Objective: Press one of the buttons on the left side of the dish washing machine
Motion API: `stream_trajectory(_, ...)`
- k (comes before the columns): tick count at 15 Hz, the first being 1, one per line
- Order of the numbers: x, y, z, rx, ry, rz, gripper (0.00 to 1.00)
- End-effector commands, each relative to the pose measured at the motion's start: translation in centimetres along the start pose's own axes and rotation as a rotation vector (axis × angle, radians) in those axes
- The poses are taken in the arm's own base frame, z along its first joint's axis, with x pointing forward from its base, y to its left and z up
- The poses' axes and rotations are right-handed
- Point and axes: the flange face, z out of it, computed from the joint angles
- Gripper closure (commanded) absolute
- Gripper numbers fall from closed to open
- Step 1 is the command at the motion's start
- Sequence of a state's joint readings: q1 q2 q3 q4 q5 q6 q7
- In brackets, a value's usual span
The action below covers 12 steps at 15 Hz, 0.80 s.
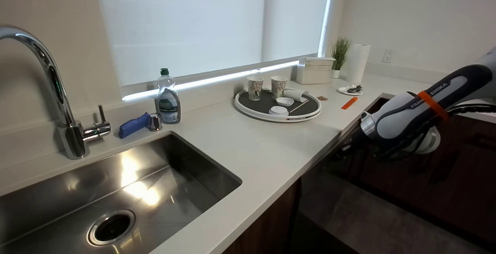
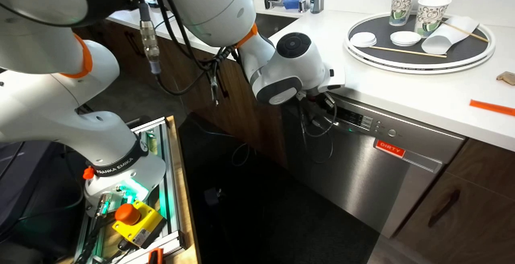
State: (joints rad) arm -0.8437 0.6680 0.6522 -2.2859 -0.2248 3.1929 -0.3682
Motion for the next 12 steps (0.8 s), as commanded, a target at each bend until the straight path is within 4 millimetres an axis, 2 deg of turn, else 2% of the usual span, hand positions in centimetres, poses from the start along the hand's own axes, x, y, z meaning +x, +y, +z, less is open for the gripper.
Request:
stream_trajectory(1,0.81,-0.19,-0.49,-0.048,-0.054,-0.089,1.00)
stream_trajectory(6,0.23,-0.22,-0.65,-0.075,-0.166,-0.185,1.00)
stream_trajectory(12,0.25,-0.65,-0.43,-0.087,-0.198,-0.305,1.00)
